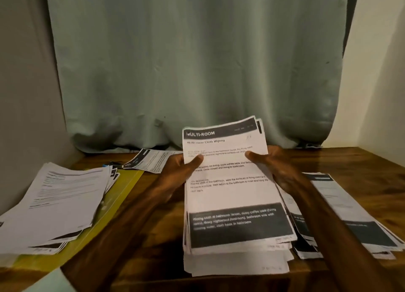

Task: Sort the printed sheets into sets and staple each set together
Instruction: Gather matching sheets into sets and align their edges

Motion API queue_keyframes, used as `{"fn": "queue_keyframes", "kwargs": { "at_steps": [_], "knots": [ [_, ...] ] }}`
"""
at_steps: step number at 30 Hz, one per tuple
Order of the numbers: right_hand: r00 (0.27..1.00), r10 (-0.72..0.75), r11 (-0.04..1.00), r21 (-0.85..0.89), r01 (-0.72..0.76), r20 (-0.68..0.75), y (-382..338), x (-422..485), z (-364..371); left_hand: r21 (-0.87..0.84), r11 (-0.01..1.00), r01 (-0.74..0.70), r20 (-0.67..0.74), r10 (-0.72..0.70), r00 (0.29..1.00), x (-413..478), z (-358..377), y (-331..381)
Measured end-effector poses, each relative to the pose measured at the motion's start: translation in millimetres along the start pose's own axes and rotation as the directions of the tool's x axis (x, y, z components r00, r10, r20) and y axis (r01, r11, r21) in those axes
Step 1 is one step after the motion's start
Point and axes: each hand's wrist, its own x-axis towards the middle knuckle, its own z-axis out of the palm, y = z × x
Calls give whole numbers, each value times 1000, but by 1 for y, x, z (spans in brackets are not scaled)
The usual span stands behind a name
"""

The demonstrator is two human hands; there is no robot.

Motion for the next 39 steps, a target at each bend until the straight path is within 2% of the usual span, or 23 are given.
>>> {"fn": "queue_keyframes", "kwargs": {
  "at_steps": [3,7,16,20,27,29,33,36,39],
  "knots": [
    [997,59,997,-40,-60,-43,36,-2,3,-14,999,53,-82,-54,995,-3,-14,-28],
    [991,129,989,-66,-131,-29,65,-4,10,-20,991,133,-98,-134,986,6,-32,-54],
    [988,143,989,42,-141,-59,77,1,14,57,992,114,-93,-108,990,21,-58,-59],
    [987,104,994,-32,-109,-124,77,2,12,50,993,111,-81,-107,991,20,-67,-53],
    [971,66,987,-131,-98,-228,76,4,6,-119,991,68,-332,-104,938,24,-97,-53],
    [965,36,982,-169,-82,-260,74,5,2,-196,978,67,-344,-132,929,22,-100,-51],
    [948,63,982,-149,-114,-311,69,6,-11,-259,961,96,-273,-169,947,17,-116,-42],
    [934,84,987,-100,-126,-348,62,7,-22,-198,970,141,-250,-189,950,13,-128,-36],
    [925,111,991,-24,-129,-364,48,4,-29,72,986,153,-256,-130,958,11,-130,-32]
  ]
}}
